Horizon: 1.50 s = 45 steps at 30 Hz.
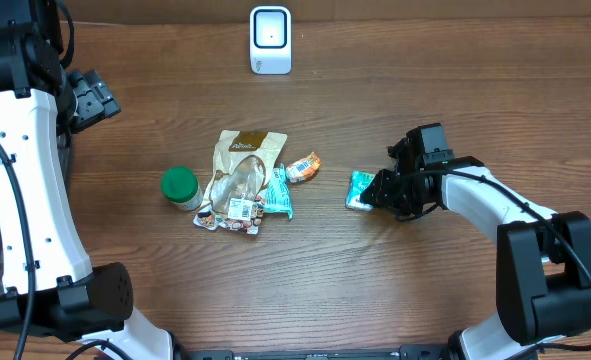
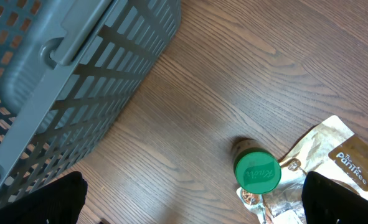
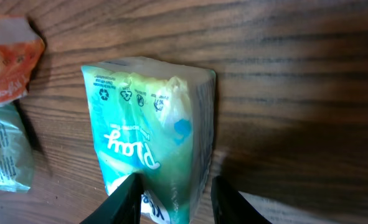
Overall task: Scan the item barcode
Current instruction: 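Lift the teal box and hold it in front of the barcode scanner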
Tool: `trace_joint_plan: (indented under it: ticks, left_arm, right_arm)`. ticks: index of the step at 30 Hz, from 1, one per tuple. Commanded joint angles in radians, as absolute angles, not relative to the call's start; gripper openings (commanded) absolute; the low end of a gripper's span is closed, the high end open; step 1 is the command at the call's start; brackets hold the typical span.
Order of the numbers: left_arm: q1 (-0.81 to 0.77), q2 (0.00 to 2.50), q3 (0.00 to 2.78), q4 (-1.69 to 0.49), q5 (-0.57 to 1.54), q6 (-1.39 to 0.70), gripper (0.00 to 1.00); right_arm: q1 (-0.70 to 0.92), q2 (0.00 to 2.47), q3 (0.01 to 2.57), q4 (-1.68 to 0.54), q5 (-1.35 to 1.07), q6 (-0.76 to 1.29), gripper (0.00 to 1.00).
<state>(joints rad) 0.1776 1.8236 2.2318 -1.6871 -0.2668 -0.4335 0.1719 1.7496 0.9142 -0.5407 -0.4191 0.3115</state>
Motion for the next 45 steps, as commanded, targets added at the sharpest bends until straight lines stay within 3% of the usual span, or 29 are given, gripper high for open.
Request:
trace_joint_plan:
  ticks: [1,4,11,13,22,35,40,45]
  left_arm:
    - [0.176,1.819,2.233,-1.689,-0.280,-0.418,1.00]
    - [0.176,1.819,2.233,-1.689,-0.280,-0.418,1.00]
    - [0.176,1.819,2.233,-1.689,-0.280,-0.418,1.00]
    - [0.176,1.819,2.233,-1.689,-0.280,-0.418,1.00]
    - [0.176,1.819,2.233,-1.689,-0.280,-0.418,1.00]
    - [0.176,1.819,2.233,-1.689,-0.280,-0.418,1.00]
    - [0.176,1.819,2.233,-1.689,-0.280,-0.418,1.00]
    - [0.176,1.819,2.233,-1.689,-0.280,-0.418,1.00]
  right_arm:
    - [0.176,1.765,0.894,-0.525,-0.424,0.319,0.34]
    - [0.176,1.766,0.892,-0.514,-0.424,0.319,0.34]
    - [0.176,1.766,0.892,-0.498,-0.424,0.323,0.16]
    - [0.175,1.766,0.893,-0.500,-0.454,0.322,0.04]
    - [0.136,1.723,0.964,-0.552,-0.839,0.207,0.04]
    - [0.084,1.588,1.036,-0.491,-1.388,0.210,0.04]
    - [0.043,1.588,1.036,-0.383,-1.569,0.345,0.04]
    - [0.029,1.588,1.036,-0.272,-1.570,0.567,0.04]
